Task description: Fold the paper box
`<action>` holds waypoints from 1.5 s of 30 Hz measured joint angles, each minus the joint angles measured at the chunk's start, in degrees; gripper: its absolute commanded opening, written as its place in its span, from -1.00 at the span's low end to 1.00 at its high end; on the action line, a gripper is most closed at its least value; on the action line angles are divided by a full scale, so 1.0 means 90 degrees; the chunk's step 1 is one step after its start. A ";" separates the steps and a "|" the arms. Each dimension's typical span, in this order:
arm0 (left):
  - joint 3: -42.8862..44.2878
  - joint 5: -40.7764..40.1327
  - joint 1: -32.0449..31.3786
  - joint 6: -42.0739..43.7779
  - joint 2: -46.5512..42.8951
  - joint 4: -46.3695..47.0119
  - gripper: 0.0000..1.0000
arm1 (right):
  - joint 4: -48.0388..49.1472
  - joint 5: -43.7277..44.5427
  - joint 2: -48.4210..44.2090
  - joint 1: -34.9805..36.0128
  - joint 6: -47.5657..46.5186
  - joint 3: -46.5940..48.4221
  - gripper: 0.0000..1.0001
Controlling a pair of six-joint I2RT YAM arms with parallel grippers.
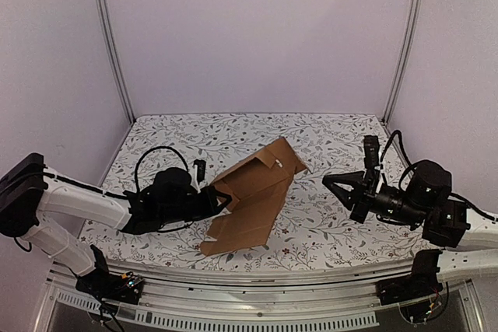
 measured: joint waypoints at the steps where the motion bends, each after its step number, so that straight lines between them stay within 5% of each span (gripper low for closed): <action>1: -0.0002 0.0107 0.0002 -0.0022 0.0000 0.0095 -1.00 | 0.0066 -0.0036 0.0049 -0.0002 0.0017 -0.0022 -1.00; 11: -0.0002 0.1098 0.0015 -0.0233 0.0170 0.1052 -1.00 | 0.0913 -0.0568 0.1195 0.0039 0.0092 0.0153 -1.00; 26: -0.0002 0.1311 0.0017 -0.0255 0.0175 0.1202 -1.00 | 0.1508 -0.0508 0.2106 0.0389 0.0010 0.0814 -1.00; 45: 0.0129 0.1450 0.0185 0.0308 0.0189 0.0687 -1.00 | 0.0221 0.0146 0.2487 0.0585 -0.0435 0.1202 -1.00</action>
